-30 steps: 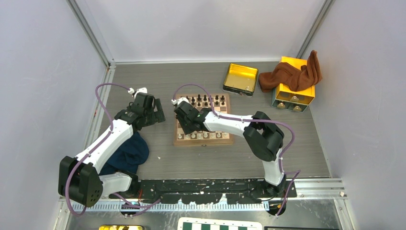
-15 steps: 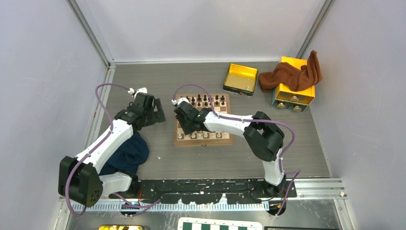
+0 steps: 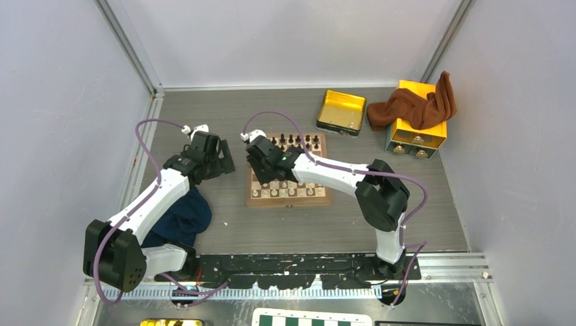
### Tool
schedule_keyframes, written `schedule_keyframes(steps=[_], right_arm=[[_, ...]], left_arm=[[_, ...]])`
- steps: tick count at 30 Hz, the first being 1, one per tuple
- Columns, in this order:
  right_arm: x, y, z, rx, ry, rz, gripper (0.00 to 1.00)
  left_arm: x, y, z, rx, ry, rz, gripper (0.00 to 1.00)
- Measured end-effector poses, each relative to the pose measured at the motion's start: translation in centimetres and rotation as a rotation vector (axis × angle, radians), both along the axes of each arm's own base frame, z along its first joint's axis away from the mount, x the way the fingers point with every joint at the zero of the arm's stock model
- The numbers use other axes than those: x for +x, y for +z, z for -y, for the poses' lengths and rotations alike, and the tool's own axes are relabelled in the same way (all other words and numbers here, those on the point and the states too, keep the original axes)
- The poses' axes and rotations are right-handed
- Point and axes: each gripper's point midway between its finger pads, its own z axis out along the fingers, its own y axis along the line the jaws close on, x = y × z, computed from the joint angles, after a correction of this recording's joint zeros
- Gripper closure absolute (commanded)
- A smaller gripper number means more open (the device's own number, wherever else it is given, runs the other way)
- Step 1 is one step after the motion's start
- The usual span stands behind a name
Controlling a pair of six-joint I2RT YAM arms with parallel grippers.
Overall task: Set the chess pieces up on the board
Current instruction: Pick up the chess piece from the storage box.
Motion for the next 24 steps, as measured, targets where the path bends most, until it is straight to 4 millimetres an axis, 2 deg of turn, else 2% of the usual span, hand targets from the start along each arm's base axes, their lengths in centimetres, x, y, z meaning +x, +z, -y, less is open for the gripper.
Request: schedule_keyframes(steps=[3,7,10,13,16,18,21,24], right_arm=[[0.3,1.1,0.1,0.004,-0.002,0.023,0.67],[2.0,2.5,0.5,0.007,-0.025,0.066,0.65],[4.7,4.0,1.9,0.013,-0.089,0.095,0.57],[9.2,6.3,5.4,0.018,-0.212,0.139,0.53],[14.9,9.3,10.3,0.033,-0.374,0.207,0.53],[17.9,10.6,13.5,0.033,-0.468,0.244,0.53],[21.3,11.0,18.2,0.003,-0.592,0.267,0.53],[23.1,9.9,20.8,-0.036,-0.661,0.257,0.53]], left_arm=[[0.0,-0.1,0.0,0.0,0.001,-0.003,0.02],[0.0,-0.1,0.0,0.0,0.001,-0.003,0.02],[0.0,-0.1,0.0,0.0,0.002,-0.003,0.01],[0.0,-0.1,0.0,0.003,0.002,-0.002,0.01],[0.0,-0.1,-0.1,0.007,0.002,-0.002,0.01],[0.0,-0.1,-0.2,0.011,0.003,-0.002,0.01],[0.1,-0.1,-0.3,0.017,0.008,-0.003,0.01],[0.3,-0.4,-0.3,0.026,0.011,-0.016,0.01]])
